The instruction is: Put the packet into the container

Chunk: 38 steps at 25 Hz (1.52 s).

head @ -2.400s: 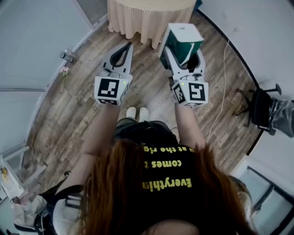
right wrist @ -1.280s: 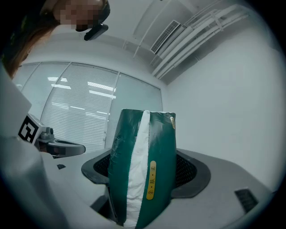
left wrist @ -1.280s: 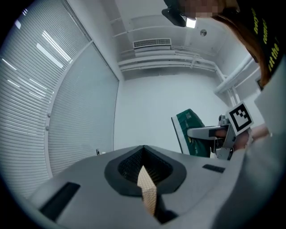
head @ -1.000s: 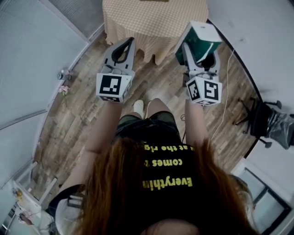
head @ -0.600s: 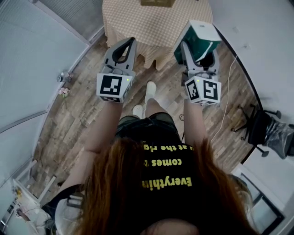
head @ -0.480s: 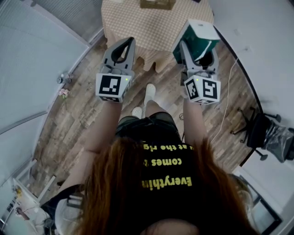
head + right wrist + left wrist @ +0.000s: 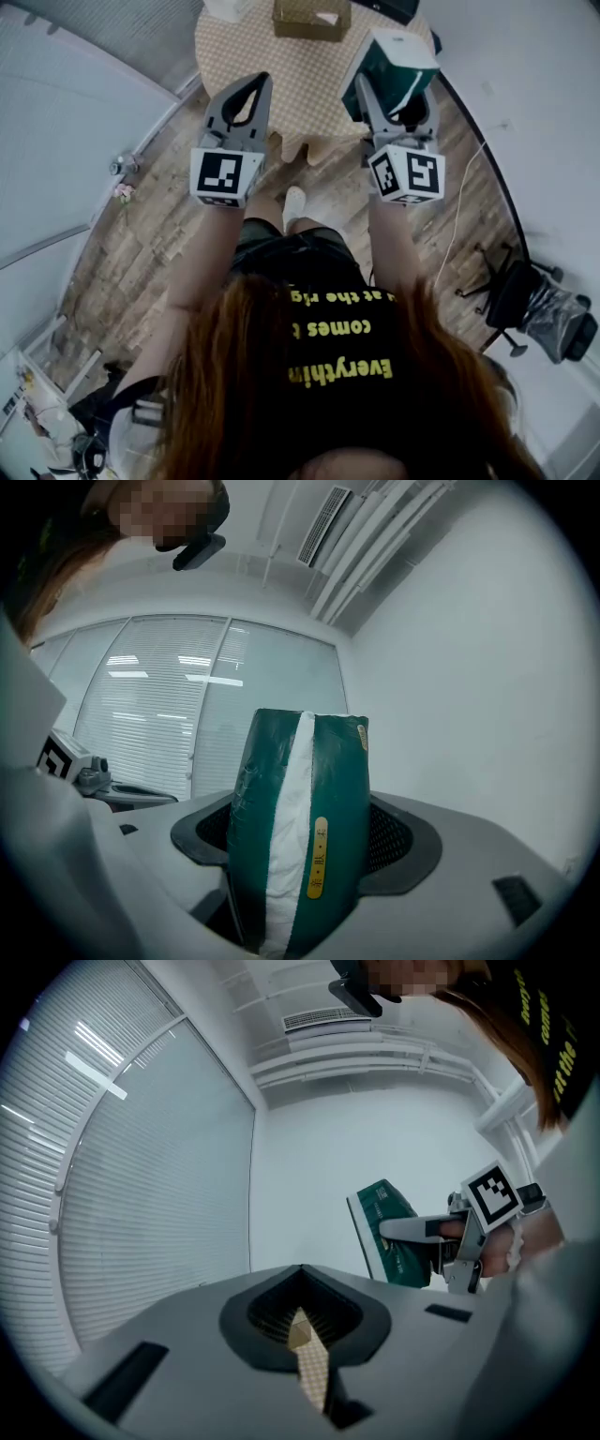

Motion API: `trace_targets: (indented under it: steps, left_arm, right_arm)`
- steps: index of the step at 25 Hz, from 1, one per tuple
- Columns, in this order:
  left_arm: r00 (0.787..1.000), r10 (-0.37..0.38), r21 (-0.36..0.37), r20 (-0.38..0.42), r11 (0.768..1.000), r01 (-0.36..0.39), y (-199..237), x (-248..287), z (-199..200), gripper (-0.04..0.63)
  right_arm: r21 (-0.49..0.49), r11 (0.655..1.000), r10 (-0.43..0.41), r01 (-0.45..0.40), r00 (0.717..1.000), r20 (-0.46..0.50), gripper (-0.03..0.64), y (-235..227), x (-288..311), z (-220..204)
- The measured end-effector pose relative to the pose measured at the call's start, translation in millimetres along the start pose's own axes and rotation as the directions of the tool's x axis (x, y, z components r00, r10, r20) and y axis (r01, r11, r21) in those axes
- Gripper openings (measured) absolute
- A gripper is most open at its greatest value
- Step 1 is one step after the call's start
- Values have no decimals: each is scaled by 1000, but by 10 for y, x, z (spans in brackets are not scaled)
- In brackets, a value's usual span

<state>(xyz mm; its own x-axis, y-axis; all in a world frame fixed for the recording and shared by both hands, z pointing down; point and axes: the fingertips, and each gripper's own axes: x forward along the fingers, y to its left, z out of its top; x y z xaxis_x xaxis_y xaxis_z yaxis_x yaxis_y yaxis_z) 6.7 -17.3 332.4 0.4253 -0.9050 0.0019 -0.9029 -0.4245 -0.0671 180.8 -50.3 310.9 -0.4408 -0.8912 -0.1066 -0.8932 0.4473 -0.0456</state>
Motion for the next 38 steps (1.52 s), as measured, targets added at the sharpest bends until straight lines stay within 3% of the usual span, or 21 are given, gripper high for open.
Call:
trace_targets:
  steps: [11,24,34,38]
  left_arm:
    - [1000,-3,-24,-16,1000,3,456,752,-182,0]
    - [991,-131,-8,-3,991,131,1172,1945,-256,0]
    - [994,-110,-40,-15,993,109,1437,2318,-335,0]
    - [996,-82,-51,-27,995,81,1481,2383,-369,0]
  right_arm:
    - [1,1000,-6,6,999,-39,365,-298,730,-232]
    - [-30,998,-54,52,995,-80,365,-424,1997,-458]
    - [-10,998,-70,69,984,-164,365,-522,2386,-649]
    - [50,997,-44,55,978,-204,365,-586,2477,-732]
